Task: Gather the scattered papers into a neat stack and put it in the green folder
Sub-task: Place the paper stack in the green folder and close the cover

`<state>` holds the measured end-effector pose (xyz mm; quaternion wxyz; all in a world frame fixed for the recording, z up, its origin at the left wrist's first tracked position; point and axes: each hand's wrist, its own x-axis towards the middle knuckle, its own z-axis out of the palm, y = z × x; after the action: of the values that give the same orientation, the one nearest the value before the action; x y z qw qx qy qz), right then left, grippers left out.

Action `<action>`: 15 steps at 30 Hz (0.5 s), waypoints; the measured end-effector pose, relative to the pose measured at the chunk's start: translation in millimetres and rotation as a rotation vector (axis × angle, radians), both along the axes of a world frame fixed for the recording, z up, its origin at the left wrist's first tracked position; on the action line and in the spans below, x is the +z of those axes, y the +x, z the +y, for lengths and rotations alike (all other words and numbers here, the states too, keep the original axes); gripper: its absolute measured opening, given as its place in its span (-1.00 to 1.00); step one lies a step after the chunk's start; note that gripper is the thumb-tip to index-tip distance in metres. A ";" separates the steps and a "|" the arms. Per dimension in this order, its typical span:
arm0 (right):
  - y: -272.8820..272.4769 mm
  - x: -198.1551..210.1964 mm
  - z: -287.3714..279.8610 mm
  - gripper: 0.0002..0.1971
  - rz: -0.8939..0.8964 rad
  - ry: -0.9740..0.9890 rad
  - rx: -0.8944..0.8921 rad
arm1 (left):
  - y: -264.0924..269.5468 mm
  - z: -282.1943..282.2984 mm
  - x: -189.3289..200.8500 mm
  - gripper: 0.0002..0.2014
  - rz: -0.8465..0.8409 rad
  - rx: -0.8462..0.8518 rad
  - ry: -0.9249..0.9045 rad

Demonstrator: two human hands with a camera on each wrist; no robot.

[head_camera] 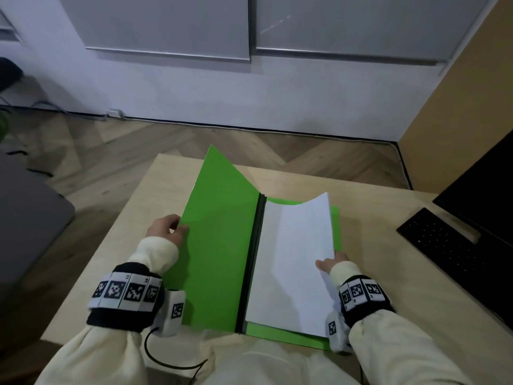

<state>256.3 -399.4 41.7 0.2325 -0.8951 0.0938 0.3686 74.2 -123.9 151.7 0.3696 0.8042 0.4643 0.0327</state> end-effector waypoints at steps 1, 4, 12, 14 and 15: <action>0.1 -2.8 2.6 -0.41 0.003 0.014 -0.015 | -0.3 -0.5 0.5 -0.78 -0.014 0.014 -0.004; -0.4 -3.0 4.9 -0.41 -0.008 0.051 -0.041 | 0.6 -5.5 5.3 -0.78 -0.035 0.005 -0.044; -7.7 -9.8 -10.2 -0.47 -0.057 -0.079 -0.078 | -2.3 -17.1 30.6 -0.62 0.109 -0.183 -0.114; -8.9 -5.1 -13.5 -0.45 -0.026 -0.074 -0.056 | -6.7 -17.4 35.1 -0.59 0.132 -0.203 -0.133; -9.9 -2.6 -14.6 -0.44 -0.032 -0.074 -0.050 | -9.3 -17.6 37.0 -0.56 0.139 -0.211 -0.145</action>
<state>246.5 -414.0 39.1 0.2096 -0.9063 0.1259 0.3447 64.9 -141.5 188.8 0.3951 0.8201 0.4026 -0.0959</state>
